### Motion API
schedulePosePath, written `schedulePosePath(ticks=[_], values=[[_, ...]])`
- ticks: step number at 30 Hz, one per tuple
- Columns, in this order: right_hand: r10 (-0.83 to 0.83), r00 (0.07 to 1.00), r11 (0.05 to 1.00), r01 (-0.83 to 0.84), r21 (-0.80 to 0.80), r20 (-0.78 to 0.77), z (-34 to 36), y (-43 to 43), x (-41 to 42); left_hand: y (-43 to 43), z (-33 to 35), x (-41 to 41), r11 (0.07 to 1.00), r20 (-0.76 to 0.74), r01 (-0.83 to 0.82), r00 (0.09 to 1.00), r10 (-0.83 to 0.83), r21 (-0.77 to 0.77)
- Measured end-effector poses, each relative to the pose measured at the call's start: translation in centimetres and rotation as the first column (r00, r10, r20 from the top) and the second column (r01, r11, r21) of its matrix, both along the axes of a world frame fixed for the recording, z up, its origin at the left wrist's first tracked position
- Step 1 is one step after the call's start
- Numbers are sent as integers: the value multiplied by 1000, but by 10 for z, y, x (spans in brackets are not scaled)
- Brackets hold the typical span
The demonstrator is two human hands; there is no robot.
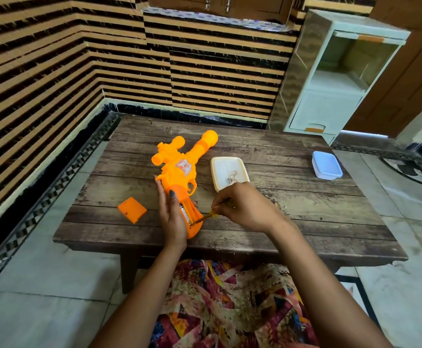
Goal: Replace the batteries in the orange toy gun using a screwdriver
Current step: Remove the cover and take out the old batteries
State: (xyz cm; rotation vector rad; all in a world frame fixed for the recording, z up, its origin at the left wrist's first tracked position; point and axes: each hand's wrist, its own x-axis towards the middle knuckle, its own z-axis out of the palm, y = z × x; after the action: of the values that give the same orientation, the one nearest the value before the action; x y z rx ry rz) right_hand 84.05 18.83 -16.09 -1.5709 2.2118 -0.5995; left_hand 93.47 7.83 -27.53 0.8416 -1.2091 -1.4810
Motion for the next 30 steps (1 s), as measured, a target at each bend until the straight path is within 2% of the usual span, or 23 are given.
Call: schedulePosePath(ticks=[4, 8, 12, 16, 20, 21, 22, 24, 25, 26, 27, 28, 29, 30], values=[[23, 999, 999, -24, 46, 27, 4, -4, 0, 1, 0, 0, 1000, 9, -16, 1000, 16, 1], [18, 996, 995, -27, 99, 88, -2, -2, 1, -3, -7, -1, 999, -43, 35, 999, -33, 41], [-149, 974, 985, 161, -61, 168, -27, 10, 11, -4, -9, -1, 992, -100, 38, 995, -26, 124], [-268, 900, 911, 353, -214, 344, -57, 30, 30, -7, -7, -2, 978, -152, 18, 988, 14, 209], [-324, 807, 821, 499, -278, 494, -73, 37, 52, -6, -2, -1, 973, -169, 22, 985, 18, 231], [-332, 744, 792, 554, -257, 580, -76, 37, 56, -5, -1, -1, 972, -165, 18, 986, 21, 234], [-334, 634, 760, 619, -197, 698, -79, 37, 58, -5, -1, -1, 972, -163, 19, 986, 20, 236], [-293, 276, 711, 703, 16, 915, -82, 36, 60, -5, -1, 0, 971, -160, 23, 987, 16, 238], [-267, 98, 699, 704, 123, 959, -83, 36, 61, -5, -1, 0, 970, -160, 26, 987, 13, 240], [-257, -14, 694, 693, 194, 966, -84, 36, 61, -5, -1, 0, 969, -160, 30, 987, 9, 243], [-259, -45, 696, 684, 219, 965, -84, 36, 60, -4, -1, 0, 969, -160, 33, 987, 7, 245], [-270, -7, 703, 682, 202, 963, -83, 36, 58, -4, -1, 0, 970, -158, 33, 987, 5, 241], [-291, 91, 716, 681, 154, 952, -81, 37, 56, -3, -1, 0, 972, -152, 31, 988, 5, 231], [-317, 237, 740, 667, 83, 918, -77, 38, 53, -3, -2, -1, 975, -144, 27, 990, 5, 220]])
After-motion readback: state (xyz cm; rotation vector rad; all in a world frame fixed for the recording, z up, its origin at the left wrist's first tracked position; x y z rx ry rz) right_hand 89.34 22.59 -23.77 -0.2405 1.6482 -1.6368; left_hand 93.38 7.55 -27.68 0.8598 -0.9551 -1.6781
